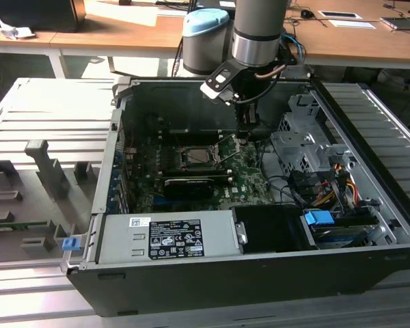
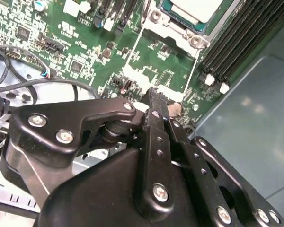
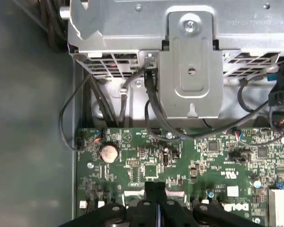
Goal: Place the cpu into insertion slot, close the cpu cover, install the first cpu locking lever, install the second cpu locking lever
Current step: 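Close the cpu cover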
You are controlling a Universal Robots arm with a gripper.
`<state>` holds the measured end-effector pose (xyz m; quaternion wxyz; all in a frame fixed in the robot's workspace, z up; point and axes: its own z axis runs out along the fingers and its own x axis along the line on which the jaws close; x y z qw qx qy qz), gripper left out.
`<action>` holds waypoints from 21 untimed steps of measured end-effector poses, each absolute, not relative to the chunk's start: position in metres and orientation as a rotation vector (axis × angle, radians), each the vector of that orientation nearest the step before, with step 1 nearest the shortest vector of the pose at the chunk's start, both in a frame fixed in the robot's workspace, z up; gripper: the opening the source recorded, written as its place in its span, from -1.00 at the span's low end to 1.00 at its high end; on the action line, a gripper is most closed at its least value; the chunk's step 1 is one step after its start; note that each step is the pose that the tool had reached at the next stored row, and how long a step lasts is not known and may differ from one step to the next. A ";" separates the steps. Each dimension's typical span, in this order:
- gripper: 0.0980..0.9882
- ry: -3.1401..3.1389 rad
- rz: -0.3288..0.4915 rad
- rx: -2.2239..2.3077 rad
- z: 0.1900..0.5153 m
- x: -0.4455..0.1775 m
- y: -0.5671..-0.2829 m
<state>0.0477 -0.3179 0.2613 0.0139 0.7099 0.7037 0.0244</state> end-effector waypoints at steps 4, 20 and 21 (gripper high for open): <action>-0.98 2.190 0.073 2.209 0.260 0.053 -0.318; -0.98 2.199 0.054 2.214 0.245 0.052 -0.317; -0.98 2.199 0.054 2.215 0.245 0.051 -0.317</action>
